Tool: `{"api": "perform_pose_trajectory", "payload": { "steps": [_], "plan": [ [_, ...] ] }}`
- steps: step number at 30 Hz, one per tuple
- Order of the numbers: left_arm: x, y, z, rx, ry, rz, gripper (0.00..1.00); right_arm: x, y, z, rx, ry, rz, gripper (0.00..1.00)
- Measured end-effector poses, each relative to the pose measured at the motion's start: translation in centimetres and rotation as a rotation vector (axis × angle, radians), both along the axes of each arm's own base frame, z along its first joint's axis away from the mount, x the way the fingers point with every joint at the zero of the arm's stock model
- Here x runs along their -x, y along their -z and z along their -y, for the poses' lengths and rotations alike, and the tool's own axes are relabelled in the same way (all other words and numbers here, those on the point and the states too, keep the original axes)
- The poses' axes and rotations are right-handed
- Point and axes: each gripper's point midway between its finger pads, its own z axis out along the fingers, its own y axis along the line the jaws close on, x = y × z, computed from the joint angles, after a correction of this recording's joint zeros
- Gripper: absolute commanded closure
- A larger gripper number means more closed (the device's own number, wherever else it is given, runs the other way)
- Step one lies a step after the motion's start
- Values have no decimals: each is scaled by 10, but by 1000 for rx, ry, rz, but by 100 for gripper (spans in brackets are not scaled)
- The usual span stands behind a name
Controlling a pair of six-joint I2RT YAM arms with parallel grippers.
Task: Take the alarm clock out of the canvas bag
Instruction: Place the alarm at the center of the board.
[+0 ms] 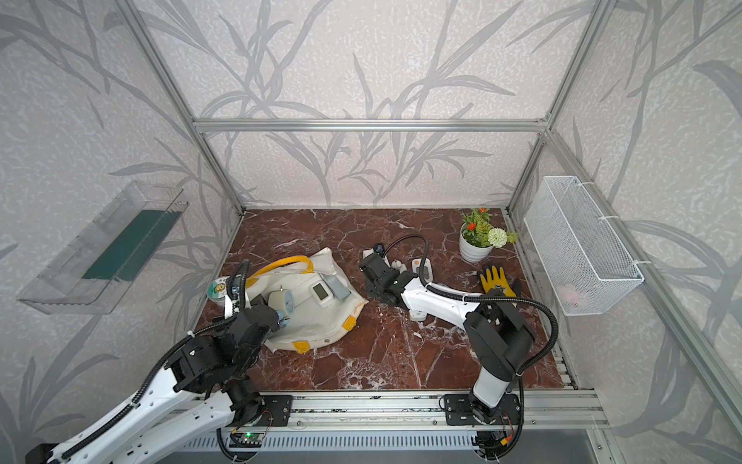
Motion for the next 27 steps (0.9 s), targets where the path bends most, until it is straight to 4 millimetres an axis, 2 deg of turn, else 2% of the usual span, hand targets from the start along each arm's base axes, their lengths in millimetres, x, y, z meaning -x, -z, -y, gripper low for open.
{"api": "perform_pose_trajectory", "payload": {
  "steps": [16,27],
  "plan": [
    [2,0,-2,22,-1,7,100,-27,22,-8,83,64,-3,72],
    [3,0,-3,31,0,9,100,-33,35,5,88,93,-45,67]
  ]
}}
